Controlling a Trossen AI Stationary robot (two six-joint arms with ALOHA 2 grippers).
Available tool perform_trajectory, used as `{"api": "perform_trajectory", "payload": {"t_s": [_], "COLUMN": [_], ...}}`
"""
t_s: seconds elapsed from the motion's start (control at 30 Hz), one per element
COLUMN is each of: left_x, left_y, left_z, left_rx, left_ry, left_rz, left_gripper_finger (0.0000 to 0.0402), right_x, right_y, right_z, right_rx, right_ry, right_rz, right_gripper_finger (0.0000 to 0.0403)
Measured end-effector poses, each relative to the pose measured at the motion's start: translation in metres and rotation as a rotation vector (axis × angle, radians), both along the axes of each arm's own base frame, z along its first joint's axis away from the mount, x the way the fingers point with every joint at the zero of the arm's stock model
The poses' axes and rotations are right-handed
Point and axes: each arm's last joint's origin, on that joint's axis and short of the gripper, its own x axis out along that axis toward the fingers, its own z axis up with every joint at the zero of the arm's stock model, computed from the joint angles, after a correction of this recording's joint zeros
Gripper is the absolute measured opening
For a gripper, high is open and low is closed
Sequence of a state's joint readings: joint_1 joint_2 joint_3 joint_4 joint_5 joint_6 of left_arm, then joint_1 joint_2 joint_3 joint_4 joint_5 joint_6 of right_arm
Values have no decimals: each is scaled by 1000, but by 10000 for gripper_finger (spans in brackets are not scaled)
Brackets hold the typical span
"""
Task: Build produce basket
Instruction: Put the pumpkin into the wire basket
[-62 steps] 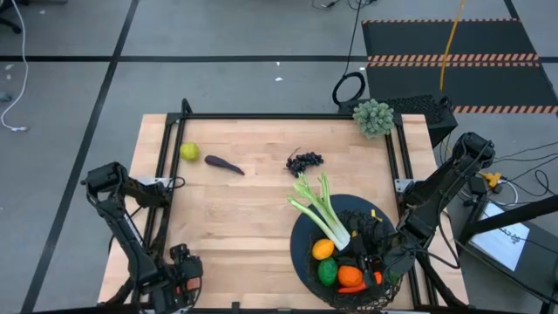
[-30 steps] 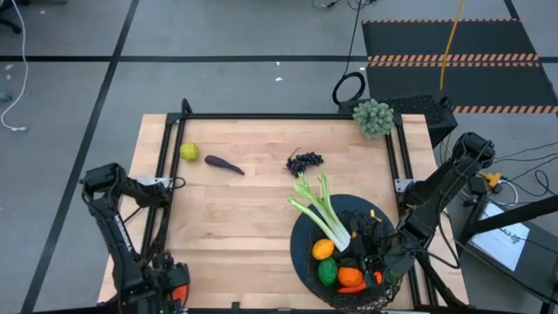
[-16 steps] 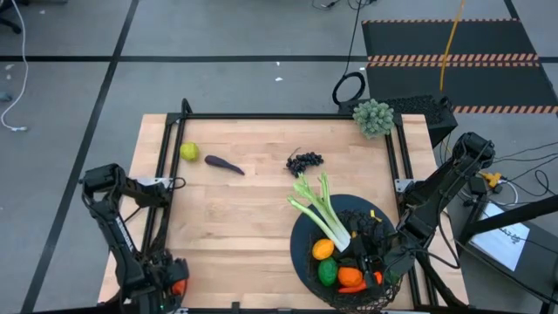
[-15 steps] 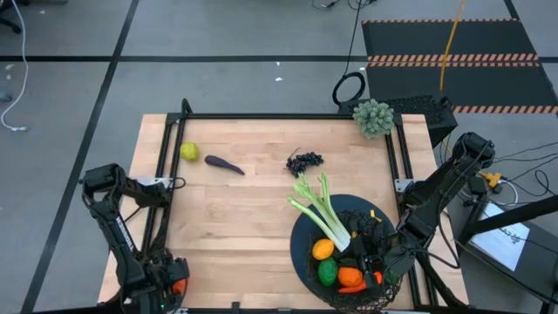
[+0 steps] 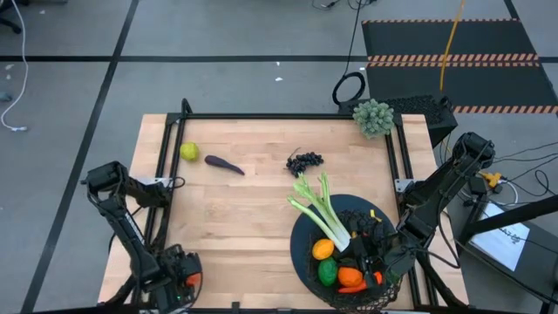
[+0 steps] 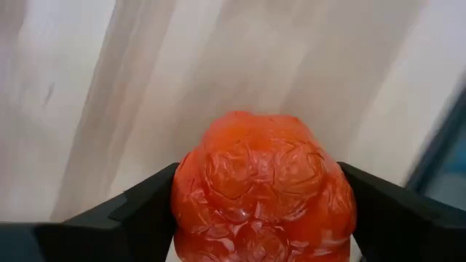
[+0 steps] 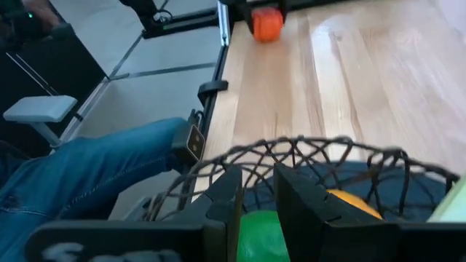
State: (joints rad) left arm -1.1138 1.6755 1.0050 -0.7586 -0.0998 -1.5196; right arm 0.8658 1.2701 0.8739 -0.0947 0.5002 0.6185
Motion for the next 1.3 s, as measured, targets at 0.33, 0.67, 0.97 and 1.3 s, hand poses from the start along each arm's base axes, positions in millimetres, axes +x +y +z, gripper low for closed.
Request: {"api": "perform_trajectory", "payload": {"t_s": [0.33, 0.67, 0.97, 1.3], "left_x": [56, 112, 158, 199], "left_y": [16, 46, 80, 91], "left_z": [65, 138, 173, 152], "left_rx": [-41, 130, 247, 176], "left_ry": [-536, -1151, -1581, -1875], "left_rz": [-184, -341, -202, -105], "left_gripper_finger": [331, 347, 332, 337], "right_x": [5, 16, 31, 35], "right_y": [3, 11, 23, 27], "right_z": [12, 13, 18, 27], "right_rx": [-73, -265, -532, -752], "right_ry": [-157, -324, -534, -658], "right_rz": [26, -50, -154, -170], "right_gripper_finger": [73, 86, 151, 253]}}
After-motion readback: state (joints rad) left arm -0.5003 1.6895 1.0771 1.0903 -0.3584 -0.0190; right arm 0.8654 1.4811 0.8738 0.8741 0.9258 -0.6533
